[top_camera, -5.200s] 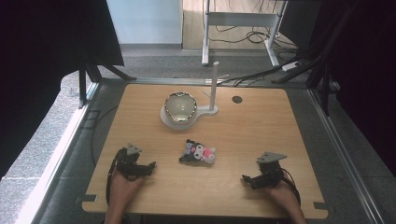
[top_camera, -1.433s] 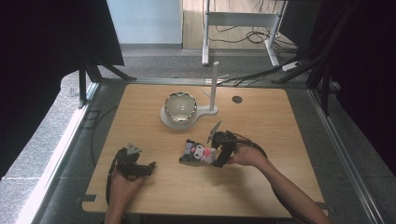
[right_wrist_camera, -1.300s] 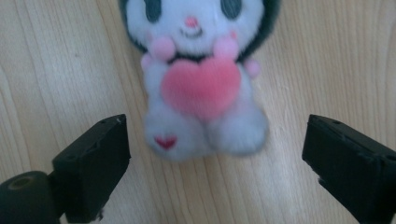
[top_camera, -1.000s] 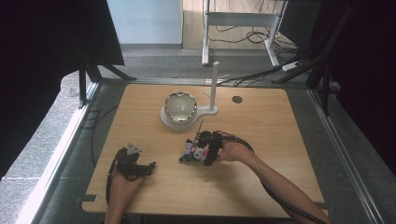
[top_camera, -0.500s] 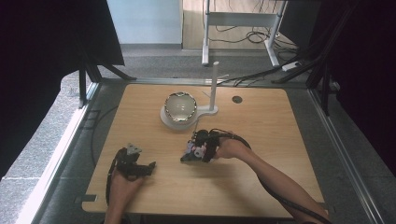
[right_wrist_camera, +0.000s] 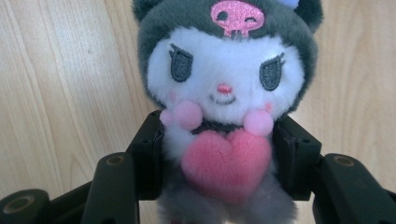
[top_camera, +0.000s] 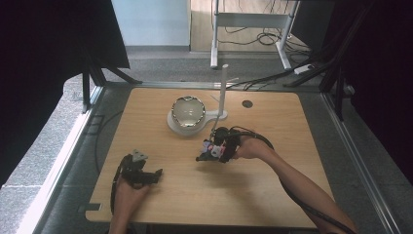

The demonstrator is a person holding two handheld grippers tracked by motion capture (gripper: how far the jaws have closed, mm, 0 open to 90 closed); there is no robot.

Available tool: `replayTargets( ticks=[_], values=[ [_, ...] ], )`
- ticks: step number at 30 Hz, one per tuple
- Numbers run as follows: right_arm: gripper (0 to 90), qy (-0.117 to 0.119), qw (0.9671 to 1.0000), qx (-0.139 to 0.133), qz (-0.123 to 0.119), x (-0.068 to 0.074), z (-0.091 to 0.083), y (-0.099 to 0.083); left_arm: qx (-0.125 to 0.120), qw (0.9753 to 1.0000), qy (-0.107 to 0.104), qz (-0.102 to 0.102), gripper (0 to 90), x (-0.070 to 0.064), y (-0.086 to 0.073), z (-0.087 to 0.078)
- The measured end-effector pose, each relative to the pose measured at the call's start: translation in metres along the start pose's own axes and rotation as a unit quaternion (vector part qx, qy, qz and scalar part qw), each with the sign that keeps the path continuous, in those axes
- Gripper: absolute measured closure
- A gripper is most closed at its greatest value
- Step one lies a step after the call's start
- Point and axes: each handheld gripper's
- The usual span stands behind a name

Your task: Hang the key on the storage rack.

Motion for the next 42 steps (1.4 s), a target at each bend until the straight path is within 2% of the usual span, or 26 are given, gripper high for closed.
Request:
replayTargets(
  ticks=[7, 10, 22, 28, 42],
  values=[
    [44.3, 0.007, 0.9998, -0.006, 0.017, -0.011, -0.016, -0.011, 0.0, 1.0, 0.0, 0.001, 3.2, 0.0, 0.0, 0.0],
    [44.1, 0.022, 0.9993, -0.015, 0.027, -0.017, -0.022, -0.016, -0.001, 1.0, 0.0, 0.001, 3.2, 0.0, 0.0, 0.0],
    [44.2, -0.003, 0.9984, -0.012, 0.055, -0.041, -0.048, -0.036, 0.0, 1.0, 0.0, 0.001, 3.2, 0.0, 0.0, 0.0],
    [44.3, -0.015, 0.9965, -0.019, 0.081, -0.055, -0.063, -0.045, -0.001, 1.0, 0.0, 0.0, 3.2, 0.0, 0.0, 0.0],
    [44.3, -0.048, 0.9914, -0.033, 0.117, -0.088, -0.089, -0.062, -0.001, 1.0, 0.0, 0.0, 3.2, 0.0, 0.0, 0.0]
  ],
)
Point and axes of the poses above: each handheld gripper's, and its own axes: z roughly forward along the jaws, y roughly out of its top, x roughly to its left, and after that the axes turned 8 degrees about -y, right-handed
